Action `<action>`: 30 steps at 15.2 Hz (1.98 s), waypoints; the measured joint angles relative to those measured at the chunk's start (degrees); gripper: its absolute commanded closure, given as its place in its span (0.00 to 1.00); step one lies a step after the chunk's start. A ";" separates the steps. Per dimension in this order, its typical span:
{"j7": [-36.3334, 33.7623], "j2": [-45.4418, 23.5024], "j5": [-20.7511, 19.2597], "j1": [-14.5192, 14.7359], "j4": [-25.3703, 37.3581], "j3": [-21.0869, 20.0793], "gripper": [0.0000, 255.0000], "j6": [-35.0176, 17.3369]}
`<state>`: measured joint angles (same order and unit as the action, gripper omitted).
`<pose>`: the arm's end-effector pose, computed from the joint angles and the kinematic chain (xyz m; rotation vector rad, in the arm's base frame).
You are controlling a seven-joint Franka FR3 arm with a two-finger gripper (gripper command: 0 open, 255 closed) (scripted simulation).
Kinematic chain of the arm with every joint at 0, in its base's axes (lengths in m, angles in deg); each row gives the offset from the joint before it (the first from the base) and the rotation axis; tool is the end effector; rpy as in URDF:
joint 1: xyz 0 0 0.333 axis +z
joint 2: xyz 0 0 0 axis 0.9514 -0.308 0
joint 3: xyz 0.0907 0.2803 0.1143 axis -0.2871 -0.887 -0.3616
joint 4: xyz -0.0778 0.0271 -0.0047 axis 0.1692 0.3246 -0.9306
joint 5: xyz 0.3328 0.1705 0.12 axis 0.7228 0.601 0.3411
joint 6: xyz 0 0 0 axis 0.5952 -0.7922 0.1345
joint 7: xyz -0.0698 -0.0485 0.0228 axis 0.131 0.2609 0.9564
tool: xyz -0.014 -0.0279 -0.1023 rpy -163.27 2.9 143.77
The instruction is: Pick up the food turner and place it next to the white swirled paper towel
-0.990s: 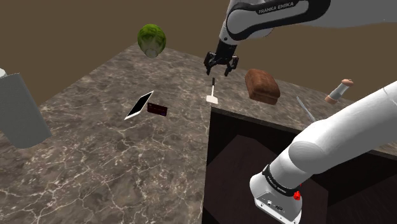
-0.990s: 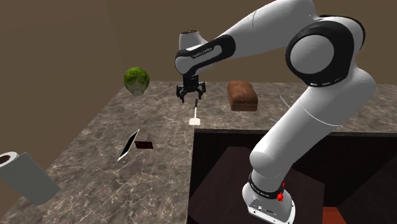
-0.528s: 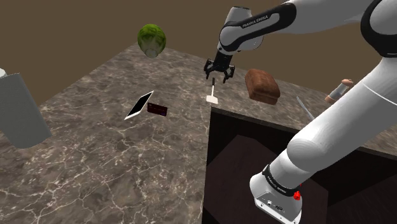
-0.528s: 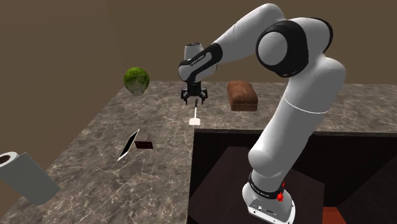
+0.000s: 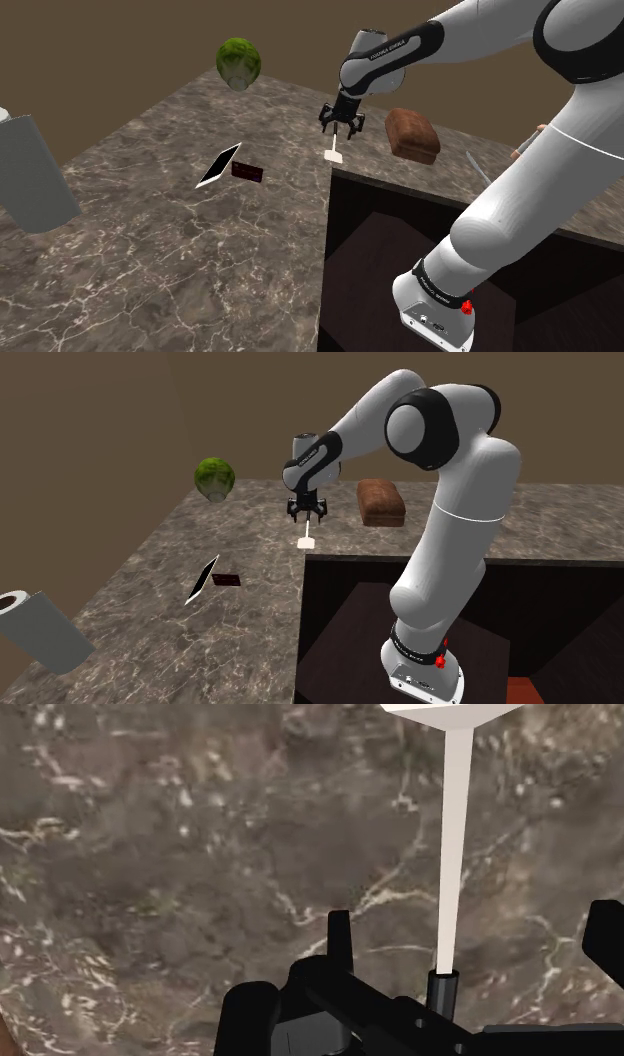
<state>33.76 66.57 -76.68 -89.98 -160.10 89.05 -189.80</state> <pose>0.4948 -0.1854 0.3472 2.7303 -1.4870 0.0902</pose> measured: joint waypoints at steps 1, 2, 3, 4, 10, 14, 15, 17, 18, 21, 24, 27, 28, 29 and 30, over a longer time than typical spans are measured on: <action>0.00 -0.28 -0.02 -0.03 -0.44 0.03 0.00 -0.71; 0.02 -0.43 -0.02 -0.04 -0.55 0.04 0.00 -0.98; 0.01 -0.52 -0.02 -0.05 -0.64 0.04 0.00 -1.16; 0.01 -0.58 -0.02 -0.05 -0.66 0.05 0.00 -1.25; 0.01 -0.63 -0.02 -0.05 -0.66 0.05 1.00 -1.31; 0.01 -0.63 -0.02 -0.05 -0.66 0.05 1.00 -1.31; 0.01 -0.62 -0.02 -0.05 -0.66 0.05 1.00 -1.31; 0.01 -0.62 -0.02 -0.05 -0.66 0.05 1.00 -1.31; 0.01 -0.63 -0.02 -0.05 -0.66 0.05 1.00 -1.31; 0.03 0.33 0.00 -0.03 -0.04 0.03 1.00 0.25; 0.23 1.82 0.02 -0.08 0.49 0.07 1.00 2.26; 0.30 3.19 0.05 -0.05 1.67 0.05 1.00 4.80; 0.29 3.55 0.05 -0.02 2.07 0.02 1.00 5.56; 0.27 3.85 0.07 0.01 2.58 -0.01 1.00 6.38; 0.31 4.04 0.08 0.01 3.22 -0.02 1.00 7.21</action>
<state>34.07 70.61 -76.60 -89.97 -156.89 89.03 -182.60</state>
